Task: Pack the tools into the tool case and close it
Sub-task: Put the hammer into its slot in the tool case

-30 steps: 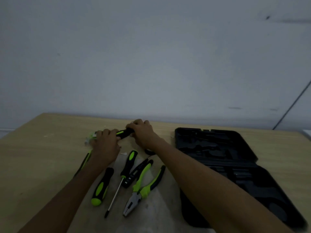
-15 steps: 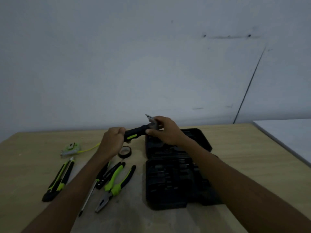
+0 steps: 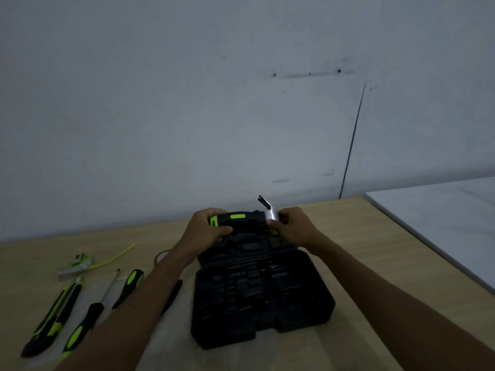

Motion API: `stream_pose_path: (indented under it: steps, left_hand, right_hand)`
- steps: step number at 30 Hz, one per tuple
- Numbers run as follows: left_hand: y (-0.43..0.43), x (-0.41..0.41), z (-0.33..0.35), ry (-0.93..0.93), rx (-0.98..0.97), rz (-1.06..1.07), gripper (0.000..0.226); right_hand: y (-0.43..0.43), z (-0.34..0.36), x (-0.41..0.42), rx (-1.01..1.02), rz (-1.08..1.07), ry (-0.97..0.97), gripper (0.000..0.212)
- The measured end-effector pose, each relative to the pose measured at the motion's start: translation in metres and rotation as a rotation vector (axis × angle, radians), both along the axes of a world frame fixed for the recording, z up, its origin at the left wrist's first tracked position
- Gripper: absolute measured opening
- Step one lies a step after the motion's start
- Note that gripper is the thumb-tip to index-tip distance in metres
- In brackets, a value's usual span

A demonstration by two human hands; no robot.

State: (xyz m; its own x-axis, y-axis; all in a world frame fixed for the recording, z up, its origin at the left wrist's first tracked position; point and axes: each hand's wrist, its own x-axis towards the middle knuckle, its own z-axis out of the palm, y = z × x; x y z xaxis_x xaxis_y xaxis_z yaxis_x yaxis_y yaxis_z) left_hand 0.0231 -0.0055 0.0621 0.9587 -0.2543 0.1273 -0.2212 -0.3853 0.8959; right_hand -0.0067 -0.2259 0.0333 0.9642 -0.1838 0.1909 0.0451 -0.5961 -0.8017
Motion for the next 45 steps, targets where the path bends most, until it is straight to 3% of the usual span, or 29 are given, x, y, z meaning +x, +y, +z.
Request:
stream_pose_path:
  steps: [13,18,30,39,42,45]
  left_hand:
    - [-0.028,0.038,-0.042,-0.142,0.284,0.058,0.034]
    - [-0.039,0.053,-0.053,-0.144,0.329,0.057,0.038]
    - [-0.034,0.068,-0.073,-0.183,0.419,0.020,0.040]
    - [-0.035,0.075,-0.084,-0.150,0.517,-0.039,0.058]
    - [-0.036,0.079,-0.084,-0.081,0.463,-0.076,0.067]
    - [-0.035,0.079,-0.079,-0.022,0.299,-0.072,0.057]
  right_hand:
    - [-0.022,-0.007,0.016,0.058,-0.113,0.119,0.032]
    - [-0.021,-0.012,0.027,-0.119,-0.129,0.197,0.041]
    - [-0.007,-0.025,0.030,-0.577,-0.210,0.185,0.051]
    - [-0.007,-0.030,0.028,-0.483,-0.227,0.273,0.048]
    - [-0.007,-0.031,0.028,-0.487,-0.228,0.259,0.048]
    - [-0.007,-0.031,0.029,-0.478,-0.234,0.250,0.047]
